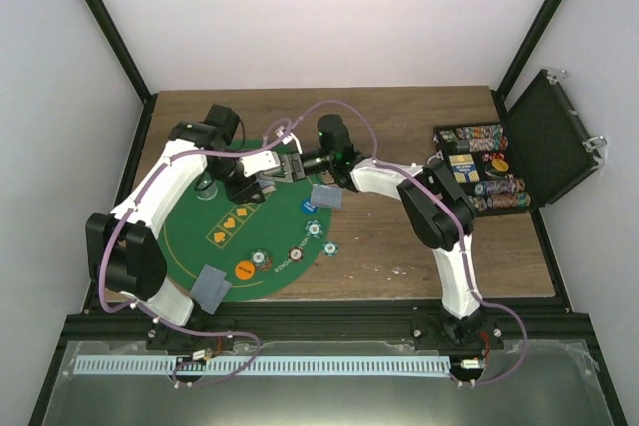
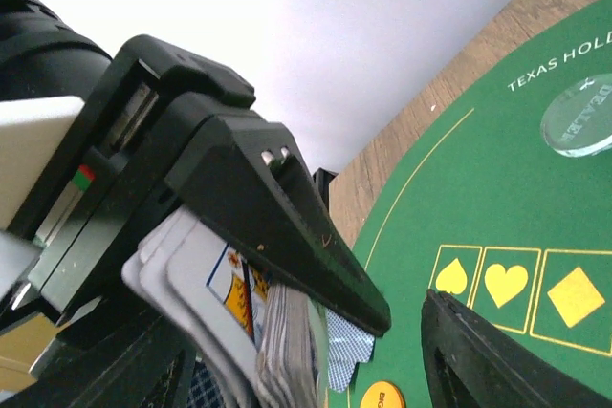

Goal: Distribute texas hold em gaming equipment

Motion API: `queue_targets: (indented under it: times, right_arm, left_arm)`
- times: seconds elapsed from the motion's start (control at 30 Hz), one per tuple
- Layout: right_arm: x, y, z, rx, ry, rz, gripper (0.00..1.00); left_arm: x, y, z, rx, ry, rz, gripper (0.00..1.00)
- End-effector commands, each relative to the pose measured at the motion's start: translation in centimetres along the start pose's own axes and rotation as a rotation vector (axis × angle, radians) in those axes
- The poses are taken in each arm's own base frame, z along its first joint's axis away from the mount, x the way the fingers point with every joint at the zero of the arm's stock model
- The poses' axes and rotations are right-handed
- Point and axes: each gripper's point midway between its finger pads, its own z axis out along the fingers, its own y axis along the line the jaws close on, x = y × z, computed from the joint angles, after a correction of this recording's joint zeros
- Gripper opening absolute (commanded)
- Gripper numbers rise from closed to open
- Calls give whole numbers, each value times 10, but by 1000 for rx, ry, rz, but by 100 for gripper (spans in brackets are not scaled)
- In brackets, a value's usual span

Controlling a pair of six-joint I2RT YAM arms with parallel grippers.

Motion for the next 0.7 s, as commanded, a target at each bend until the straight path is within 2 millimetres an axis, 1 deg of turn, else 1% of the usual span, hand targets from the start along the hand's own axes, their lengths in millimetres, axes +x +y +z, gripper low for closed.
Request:
queue_targets:
  times: [0.0, 0.2, 0.33, 0.43, 0.57, 0.67]
  right_arm:
    - [-17, 18, 11, -56, -40, -61, 65]
    - [-14, -3, 18, -3, -39, -32, 65]
    - [-12, -13, 16, 65, -44, -31, 65]
    - [-14, -17, 8, 132, -73, -40, 60]
    - [-16, -25, -13, 213, -120, -33, 50]
    - [-14, -31, -23, 273, -133, -34, 46]
  left_arm:
    - [-11, -5, -6, 13, -46, 15, 50]
    - [-10, -5, -7, 9, -46, 12, 50]
    - [-11, -4, -8, 4, -49, 12, 50]
    - [-10, -3, -8, 3, -48, 9, 49]
    - [-7, -1, -8, -2, -40, 2, 49]
    - [-5, 0, -7, -8, -32, -1, 48]
